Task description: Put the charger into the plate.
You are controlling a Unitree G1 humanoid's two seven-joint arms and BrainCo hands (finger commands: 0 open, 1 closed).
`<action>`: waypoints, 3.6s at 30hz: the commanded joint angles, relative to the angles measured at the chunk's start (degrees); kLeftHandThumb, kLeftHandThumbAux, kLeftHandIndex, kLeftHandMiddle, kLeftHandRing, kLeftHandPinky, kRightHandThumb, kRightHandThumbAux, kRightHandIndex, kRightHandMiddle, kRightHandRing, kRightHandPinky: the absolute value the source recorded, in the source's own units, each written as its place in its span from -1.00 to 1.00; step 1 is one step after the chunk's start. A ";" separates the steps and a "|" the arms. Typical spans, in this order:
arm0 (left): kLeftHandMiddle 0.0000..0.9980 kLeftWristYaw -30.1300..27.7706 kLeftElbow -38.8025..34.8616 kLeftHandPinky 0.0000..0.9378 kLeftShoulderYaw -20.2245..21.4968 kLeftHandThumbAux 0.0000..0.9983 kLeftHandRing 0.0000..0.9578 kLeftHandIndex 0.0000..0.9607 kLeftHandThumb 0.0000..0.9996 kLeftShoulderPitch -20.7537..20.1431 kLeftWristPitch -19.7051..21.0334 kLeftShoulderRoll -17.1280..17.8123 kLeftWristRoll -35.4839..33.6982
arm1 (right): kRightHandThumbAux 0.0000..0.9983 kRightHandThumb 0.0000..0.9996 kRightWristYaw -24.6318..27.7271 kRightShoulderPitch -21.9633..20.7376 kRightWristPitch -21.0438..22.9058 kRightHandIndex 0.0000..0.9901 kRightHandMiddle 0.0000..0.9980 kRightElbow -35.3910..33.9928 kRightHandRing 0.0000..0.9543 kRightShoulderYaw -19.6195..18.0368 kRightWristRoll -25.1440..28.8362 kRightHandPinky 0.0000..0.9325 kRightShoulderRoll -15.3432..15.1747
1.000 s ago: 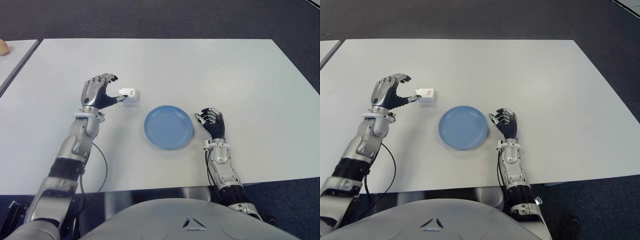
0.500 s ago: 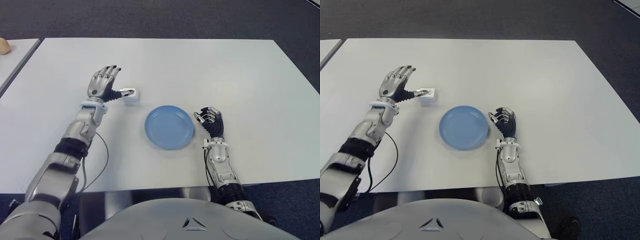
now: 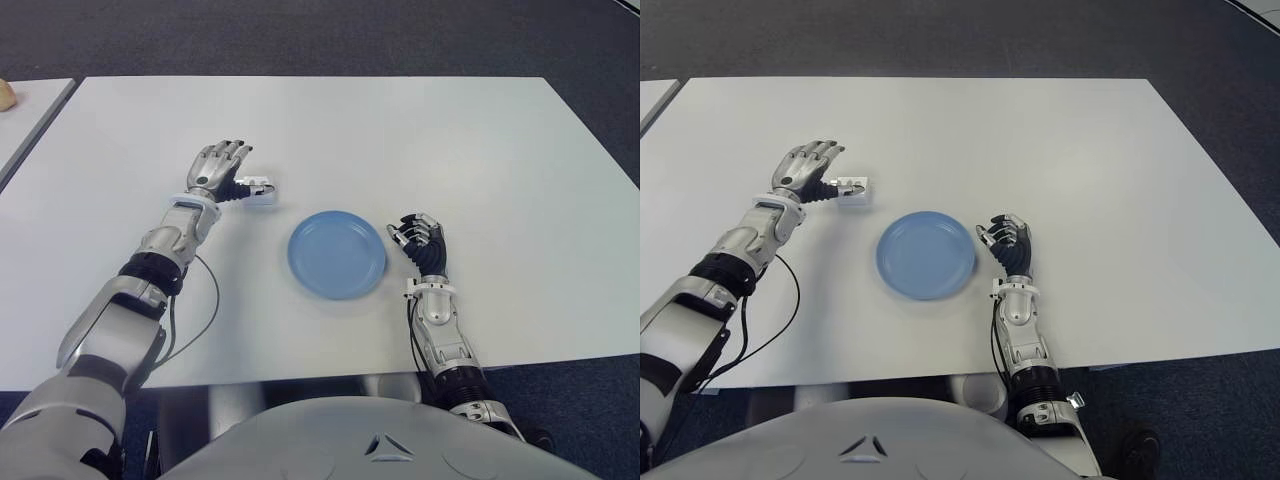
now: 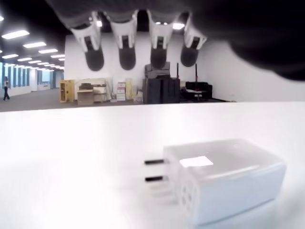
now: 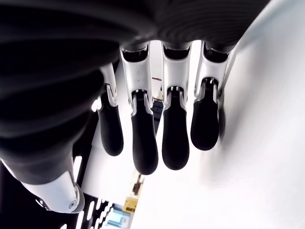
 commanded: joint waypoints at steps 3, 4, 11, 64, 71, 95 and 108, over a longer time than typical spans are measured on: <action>-1.00 -0.40 7.97 -1.00 -5.44 -0.66 -1.00 -1.00 0.16 -3.38 -0.94 -1.29 2.51 | 0.47 0.41 -0.11 0.09 0.31 -0.14 0.14 1.76 0.23 0.06 -0.03 0.28 0.31; -1.00 -0.65 8.76 -1.00 -6.29 -0.65 -1.00 -1.00 0.16 -3.93 -1.12 -1.30 2.88 | 0.47 0.41 -0.07 0.07 0.23 -0.14 0.14 1.86 0.23 0.03 0.01 0.27 0.30; -1.00 -1.89 12.30 -1.00 -9.92 -0.58 -1.00 -1.00 0.14 -6.27 -1.83 -1.62 3.51 | 0.47 0.41 -0.24 -0.16 -0.17 -0.14 0.14 2.42 0.23 -0.05 0.03 0.28 0.39; -0.57 -9.31 23.67 -0.42 -17.35 0.05 -0.54 -0.68 0.49 -9.06 6.56 -6.73 0.14 | 0.47 0.41 -0.67 -0.46 -1.79 -0.14 0.15 3.42 0.23 -1.00 1.34 0.25 0.32; -0.13 -5.60 23.98 0.03 -15.65 0.31 -0.07 -0.18 0.61 -8.24 5.47 -5.86 -1.40 | 0.47 0.41 -0.51 -0.37 -1.81 -0.14 0.15 3.10 0.22 -1.05 1.47 0.25 0.29; 0.08 -4.05 23.19 0.76 -10.14 0.34 0.71 -0.18 0.70 -8.18 4.06 -6.27 -6.61 | 0.47 0.41 0.56 -0.02 -2.42 -0.14 0.14 2.88 0.23 -1.52 2.03 0.27 0.00; 0.09 -4.32 22.49 0.80 -8.09 0.34 0.77 -0.18 0.70 -8.07 3.41 -6.47 -8.30 | 0.47 0.41 0.64 -0.20 -2.41 -0.14 0.15 2.99 0.23 -1.76 1.80 0.26 0.01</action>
